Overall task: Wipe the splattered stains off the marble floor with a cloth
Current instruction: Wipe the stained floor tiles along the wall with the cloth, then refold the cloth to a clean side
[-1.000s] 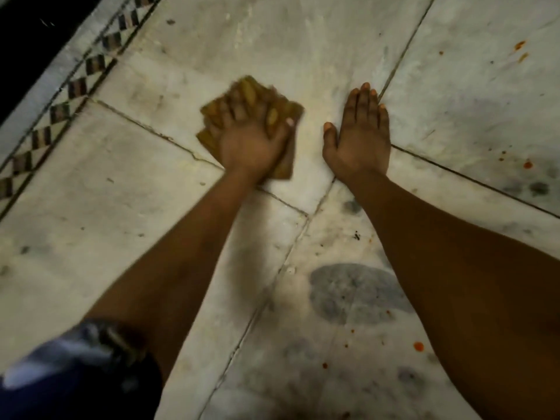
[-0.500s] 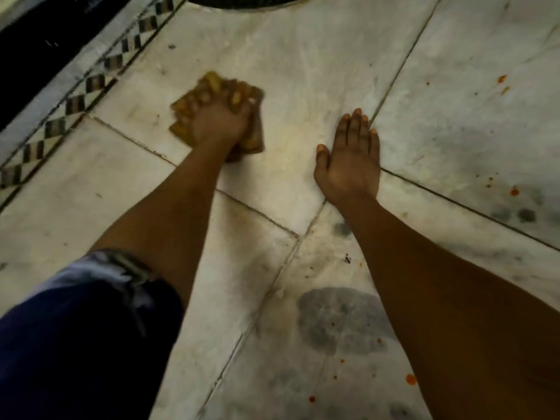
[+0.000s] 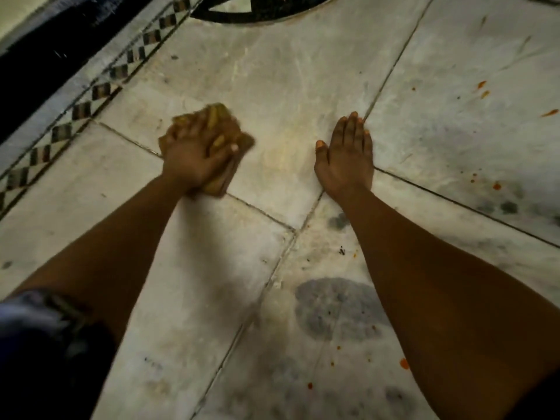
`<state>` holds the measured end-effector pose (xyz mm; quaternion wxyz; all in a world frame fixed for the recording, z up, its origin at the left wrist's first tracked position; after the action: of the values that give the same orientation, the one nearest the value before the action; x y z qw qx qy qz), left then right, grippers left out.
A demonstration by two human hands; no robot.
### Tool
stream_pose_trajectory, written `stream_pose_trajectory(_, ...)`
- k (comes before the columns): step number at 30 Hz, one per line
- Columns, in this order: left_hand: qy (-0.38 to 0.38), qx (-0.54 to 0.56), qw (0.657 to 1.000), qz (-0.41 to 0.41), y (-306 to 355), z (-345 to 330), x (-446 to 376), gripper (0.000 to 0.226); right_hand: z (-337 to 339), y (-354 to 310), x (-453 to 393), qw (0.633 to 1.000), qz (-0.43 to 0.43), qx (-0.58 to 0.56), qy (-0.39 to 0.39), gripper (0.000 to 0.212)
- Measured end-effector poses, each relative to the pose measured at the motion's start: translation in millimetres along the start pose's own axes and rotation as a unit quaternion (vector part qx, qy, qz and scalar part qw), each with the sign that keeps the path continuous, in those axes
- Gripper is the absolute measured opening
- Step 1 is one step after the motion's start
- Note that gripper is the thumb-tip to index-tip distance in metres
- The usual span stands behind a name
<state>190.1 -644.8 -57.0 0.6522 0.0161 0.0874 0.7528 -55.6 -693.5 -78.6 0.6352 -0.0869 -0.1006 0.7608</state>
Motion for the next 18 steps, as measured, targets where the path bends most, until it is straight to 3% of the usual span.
stream_pose_trajectory(2, 0.004, 0.008, 0.993, 0.118, -2.2, -1.8, -7.4, 0.062, -1.5, -0.3, -4.3, 0.998, -0.007, -0.036, -0.045, 0.063)
stream_pose_trajectory(3, 0.0, 0.011, 0.991, 0.135, 8.6, -3.3, -5.8, 0.06, -2.6, 0.6, -6.4, 0.996, -0.011, -0.055, -0.075, 0.063)
stream_pose_trajectory(7, -0.02, -0.001, 0.999, 0.047, 57.5, -3.7, 34.8, 0.071, -6.4, 1.8, 5.1, 0.987, 0.01, -0.061, -0.149, 0.063)
stream_pose_trajectory(10, -0.012, -0.004, 1.0, 0.003, 73.2, 3.0, 78.5, 0.082, -7.7, 1.8, 26.3, 0.984, 0.013, -0.072, -0.163, 0.062)
stream_pose_trajectory(14, 0.029, 0.093, 0.995, 0.022, 79.0, 25.8, 118.9, 0.071, 5.6, 0.2, 58.0, 0.975, -0.007, -0.129, -0.178, 0.06)
stream_pose_trajectory(16, 0.032, 0.273, 0.956, 0.108, 67.3, 40.6, 130.6, 0.055, 20.3, -1.9, 81.6, 0.971, -0.007, -0.162, -0.175, 0.06)
stream_pose_trajectory(18, 0.017, 0.477, 0.854, 0.208, 62.8, 49.3, 141.6, 0.041, 42.2, -4.0, 105.2, 0.969, -0.003, -0.186, -0.16, 0.06)
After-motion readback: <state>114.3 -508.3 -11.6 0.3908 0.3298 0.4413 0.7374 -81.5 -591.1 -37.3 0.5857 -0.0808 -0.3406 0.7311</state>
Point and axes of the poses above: each hand's wrist, its own x-axis away from the middle knuckle, its own z-axis out of the back of the hand, y = z × x, the point moved 10 cm from there along -x, towards the middle knuckle, and after that the axes turned 7 degrees about y, right-handed, at the moved point
